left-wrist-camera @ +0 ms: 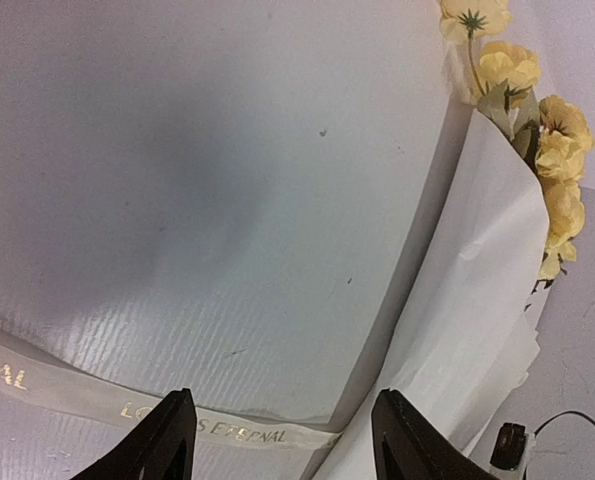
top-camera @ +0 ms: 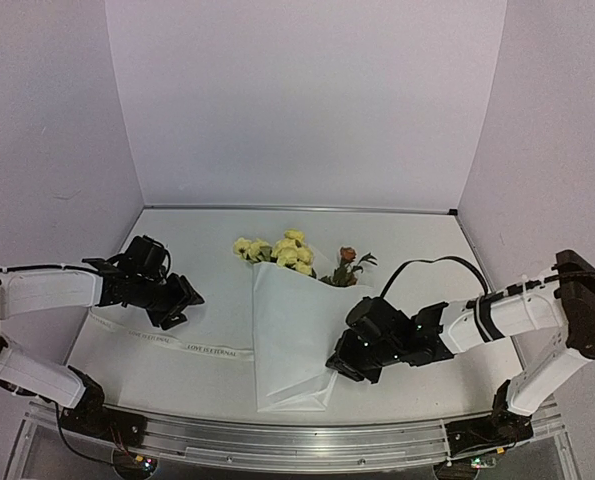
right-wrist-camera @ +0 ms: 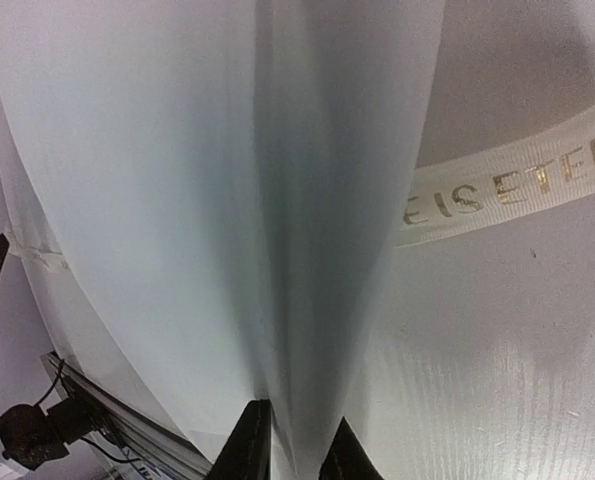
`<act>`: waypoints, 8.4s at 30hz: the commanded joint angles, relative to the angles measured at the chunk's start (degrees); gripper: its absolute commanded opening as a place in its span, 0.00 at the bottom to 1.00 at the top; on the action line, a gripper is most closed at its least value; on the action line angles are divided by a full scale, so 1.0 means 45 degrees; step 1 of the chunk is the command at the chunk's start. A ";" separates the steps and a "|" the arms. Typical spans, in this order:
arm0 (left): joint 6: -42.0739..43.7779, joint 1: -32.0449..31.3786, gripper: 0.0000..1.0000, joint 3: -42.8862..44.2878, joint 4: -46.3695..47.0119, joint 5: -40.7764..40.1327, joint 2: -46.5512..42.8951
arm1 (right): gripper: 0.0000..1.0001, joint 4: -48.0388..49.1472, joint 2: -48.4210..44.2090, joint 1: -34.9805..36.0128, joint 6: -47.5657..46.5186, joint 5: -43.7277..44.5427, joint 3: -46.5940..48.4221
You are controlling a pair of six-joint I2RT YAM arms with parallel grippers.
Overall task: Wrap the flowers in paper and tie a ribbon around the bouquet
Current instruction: Place the folded bouquet on the ribbon, then pick up the left side of the ribbon at the center of the board, then pick up the right side of the ribbon from the center of the board, then cross the ribbon over the folded bouquet.
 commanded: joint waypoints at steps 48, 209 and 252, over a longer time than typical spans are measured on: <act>-0.0951 0.4172 0.06 -0.1595 -0.0387 -0.3079 0.0808 | 0.98 -0.4221 -0.5338 -0.7602 -0.2777 0.2419 -0.3696; 0.5750 0.5707 0.00 0.5625 0.0635 0.0244 0.1391 | 0.00 -0.6287 -0.4273 -1.4746 -0.6366 0.1398 0.0749; 1.4675 -0.8024 0.33 1.3641 0.1281 0.3640 1.0943 | 0.00 -0.6045 0.3788 -0.8503 -0.6363 -0.6621 1.1961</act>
